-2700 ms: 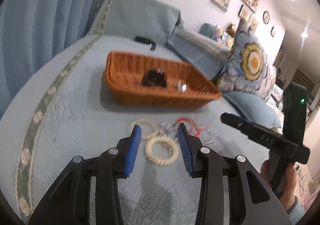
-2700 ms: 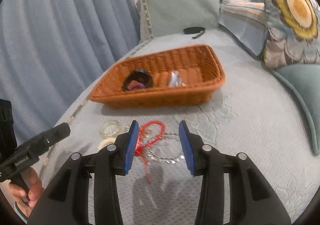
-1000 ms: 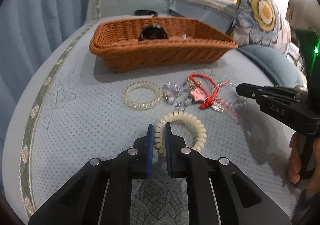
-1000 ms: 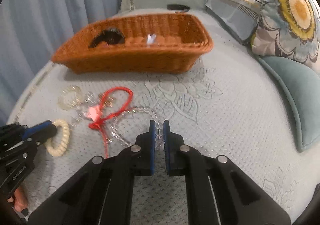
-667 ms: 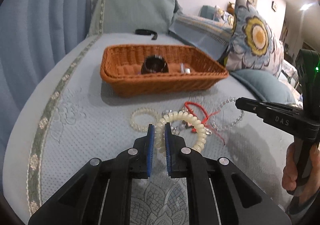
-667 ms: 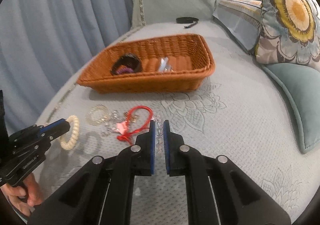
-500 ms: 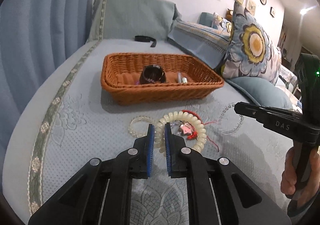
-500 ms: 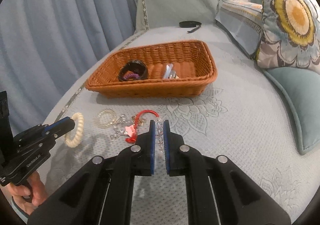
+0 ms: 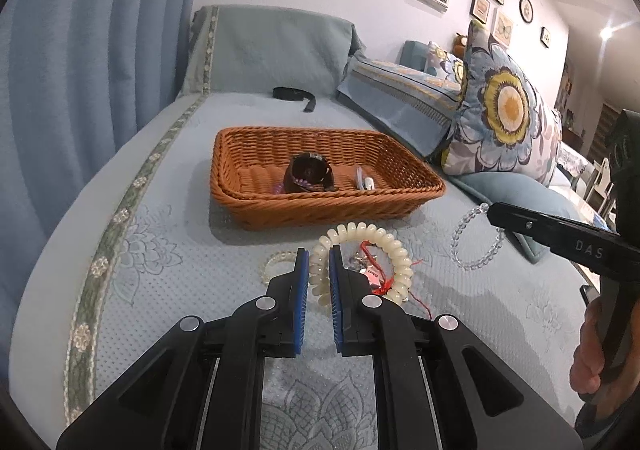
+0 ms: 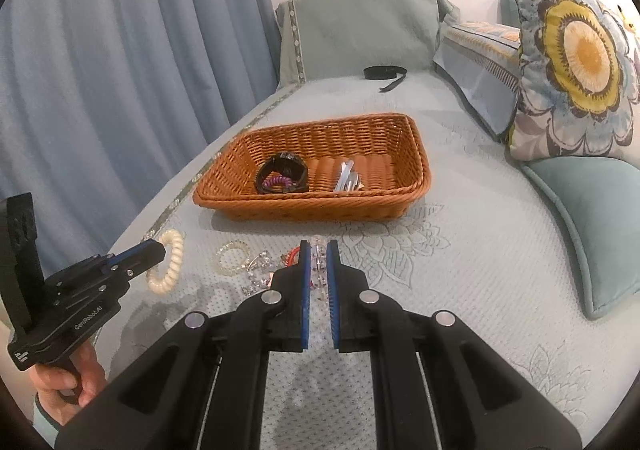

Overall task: Organize jewelry
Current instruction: 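Grasp the cream coil hair tie with the left tool while the right tool grasps the bead bracelet, then drop the cream hair tie and bead bracelet into the basket, opening both tools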

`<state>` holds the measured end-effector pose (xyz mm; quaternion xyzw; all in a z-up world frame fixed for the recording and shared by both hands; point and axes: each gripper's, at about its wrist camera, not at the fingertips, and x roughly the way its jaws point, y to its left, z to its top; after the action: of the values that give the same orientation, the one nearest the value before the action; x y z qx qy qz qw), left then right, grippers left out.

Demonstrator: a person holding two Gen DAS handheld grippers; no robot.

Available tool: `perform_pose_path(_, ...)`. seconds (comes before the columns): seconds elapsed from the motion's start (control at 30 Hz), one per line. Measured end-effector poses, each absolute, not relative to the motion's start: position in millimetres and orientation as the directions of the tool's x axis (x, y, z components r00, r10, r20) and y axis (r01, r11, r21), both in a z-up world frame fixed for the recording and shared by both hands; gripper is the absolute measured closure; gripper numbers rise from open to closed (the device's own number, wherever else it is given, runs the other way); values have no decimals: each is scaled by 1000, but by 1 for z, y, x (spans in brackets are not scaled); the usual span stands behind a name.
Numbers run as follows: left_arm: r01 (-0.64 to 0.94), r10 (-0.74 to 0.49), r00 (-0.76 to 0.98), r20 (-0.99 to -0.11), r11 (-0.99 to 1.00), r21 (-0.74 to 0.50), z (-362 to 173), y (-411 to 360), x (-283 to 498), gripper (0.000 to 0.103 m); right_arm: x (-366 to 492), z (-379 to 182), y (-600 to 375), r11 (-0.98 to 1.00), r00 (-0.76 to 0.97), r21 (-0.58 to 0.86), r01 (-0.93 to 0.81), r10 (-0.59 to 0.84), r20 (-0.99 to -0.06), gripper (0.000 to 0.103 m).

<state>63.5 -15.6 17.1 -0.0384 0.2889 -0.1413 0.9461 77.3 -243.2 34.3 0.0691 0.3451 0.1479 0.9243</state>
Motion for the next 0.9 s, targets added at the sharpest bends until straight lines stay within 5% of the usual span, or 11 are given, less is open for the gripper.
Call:
perform_pose_path(0.6, 247, -311, 838, -448, 949, -196, 58, -11, 141, 95, 167, 66, -225, 946, 766, 200, -256, 325, -554, 97)
perform_pose_path(0.9, 181, -220, 819, -529, 975, -126, 32, -23, 211, 95, 241, 28, -205, 935, 698, 223, -276, 355, -622, 97)
